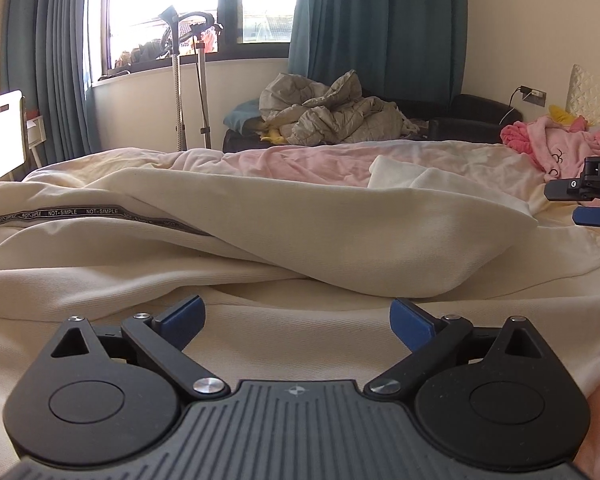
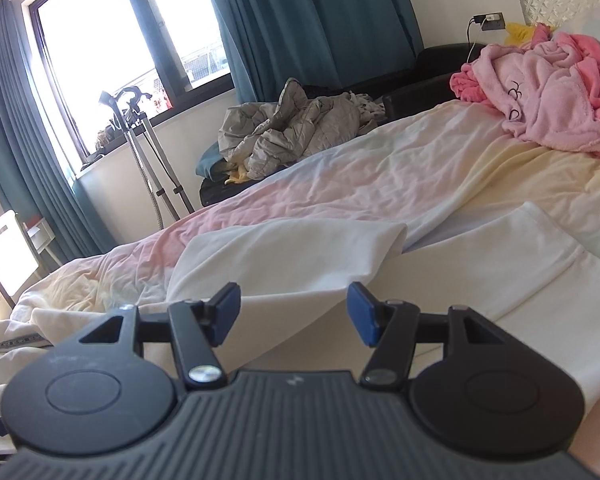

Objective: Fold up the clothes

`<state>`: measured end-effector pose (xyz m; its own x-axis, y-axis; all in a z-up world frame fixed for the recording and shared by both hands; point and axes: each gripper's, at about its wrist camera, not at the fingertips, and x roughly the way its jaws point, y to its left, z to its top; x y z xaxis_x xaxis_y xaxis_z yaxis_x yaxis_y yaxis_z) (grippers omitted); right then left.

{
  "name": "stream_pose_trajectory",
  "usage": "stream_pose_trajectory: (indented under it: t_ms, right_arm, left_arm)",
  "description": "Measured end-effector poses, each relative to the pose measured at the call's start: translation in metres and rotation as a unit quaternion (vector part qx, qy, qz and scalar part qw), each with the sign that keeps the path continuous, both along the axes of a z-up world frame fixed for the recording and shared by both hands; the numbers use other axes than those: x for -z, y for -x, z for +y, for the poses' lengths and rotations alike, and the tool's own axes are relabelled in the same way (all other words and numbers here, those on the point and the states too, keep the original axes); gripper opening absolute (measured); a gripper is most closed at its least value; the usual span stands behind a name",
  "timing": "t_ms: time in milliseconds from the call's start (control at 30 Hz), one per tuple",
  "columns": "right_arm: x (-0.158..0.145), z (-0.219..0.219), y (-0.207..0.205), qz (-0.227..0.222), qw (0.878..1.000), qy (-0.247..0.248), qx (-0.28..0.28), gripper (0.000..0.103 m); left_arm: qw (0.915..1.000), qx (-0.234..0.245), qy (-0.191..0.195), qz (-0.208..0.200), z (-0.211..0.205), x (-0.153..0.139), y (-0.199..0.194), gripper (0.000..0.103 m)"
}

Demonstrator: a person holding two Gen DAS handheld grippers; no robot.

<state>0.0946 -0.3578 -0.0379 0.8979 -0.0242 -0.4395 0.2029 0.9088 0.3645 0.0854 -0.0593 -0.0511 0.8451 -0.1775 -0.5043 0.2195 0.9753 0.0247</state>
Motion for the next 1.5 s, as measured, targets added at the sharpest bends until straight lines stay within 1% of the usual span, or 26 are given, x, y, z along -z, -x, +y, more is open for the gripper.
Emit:
stream_pose_trajectory:
  t_ms: [233, 467, 600, 667, 733, 800, 867, 933, 1000, 1067, 1167, 1267, 1333, 1400, 1467, 1500]
  right_arm:
    - [0.01, -0.006, -0.007, 0.012, 0.999, -0.031, 0.006, 0.061]
    - [0.011, -0.008, -0.007, 0.019, 0.999, -0.035, 0.012, 0.061]
    - [0.01, -0.009, -0.007, 0.022, 0.999, -0.038, 0.016, 0.061]
    - [0.009, -0.011, -0.007, 0.021, 0.999, -0.044, 0.02, 0.061]
    - [0.007, -0.013, -0.005, 0.016, 0.998, -0.046, 0.028, 0.062]
    - [0.004, -0.018, -0.003, 0.01, 0.998, -0.048, 0.038, 0.064]
    - [0.001, -0.025, -0.001, 0.003, 0.997, -0.054, 0.05, 0.065]
    - [-0.002, -0.036, 0.001, -0.004, 0.996, -0.064, 0.062, 0.066]
    - [-0.005, -0.05, 0.004, -0.013, 0.994, -0.076, 0.076, 0.071]
    - [-0.007, -0.066, 0.007, -0.021, 0.992, -0.082, 0.098, 0.072]
    - [-0.006, -0.08, 0.009, -0.026, 0.988, -0.097, 0.121, 0.072]
    - [-0.004, -0.094, 0.011, -0.031, 0.983, -0.114, 0.139, 0.072]
    - [-0.002, -0.102, 0.013, -0.034, 0.98, -0.125, 0.152, 0.072]
    - [-0.001, -0.111, 0.014, -0.038, 0.976, -0.136, 0.164, 0.072]
    - [0.001, -0.121, 0.016, -0.042, 0.972, -0.148, 0.177, 0.072]
    - [0.002, -0.126, 0.018, -0.044, 0.97, -0.153, 0.184, 0.072]
  left_arm:
    - [0.9998, -0.005, -0.013, -0.012, -0.003, 0.008, 0.005, 0.101]
    - [0.9994, -0.015, -0.022, 0.02, -0.009, 0.026, -0.006, 0.101]
    - [0.9995, -0.008, -0.026, 0.017, -0.011, 0.024, -0.011, 0.101]
    - [0.9991, 0.011, -0.04, 0.011, -0.018, 0.018, -0.014, 0.101]
    - [0.9974, 0.043, -0.059, -0.004, -0.027, 0.01, -0.018, 0.101]
    - [0.9941, 0.074, -0.075, -0.025, -0.04, 0.0, -0.023, 0.101]
    - [0.9902, 0.11, -0.077, -0.037, -0.057, -0.009, -0.034, 0.101]
    - [0.9848, 0.147, -0.079, -0.048, -0.074, -0.019, -0.048, 0.101]
    - [0.9768, 0.184, -0.087, -0.067, -0.094, -0.027, -0.06, 0.101]
    - [0.9675, 0.211, -0.113, -0.083, -0.119, -0.029, -0.072, 0.101]
    - [0.9552, 0.241, -0.149, -0.087, -0.154, -0.029, -0.087, 0.101]
    - [0.9417, 0.266, -0.19, -0.079, -0.189, -0.022, -0.101, 0.101]
    - [0.9314, 0.296, -0.202, -0.065, -0.207, -0.015, -0.108, 0.101]
    - [0.9193, 0.331, -0.208, -0.05, -0.22, -0.007, -0.11, 0.101]
    - [0.903, 0.372, -0.212, -0.035, -0.232, 0.001, -0.108, 0.101]
    - [0.8964, 0.386, -0.216, -0.03, -0.238, 0.006, -0.107, 0.101]
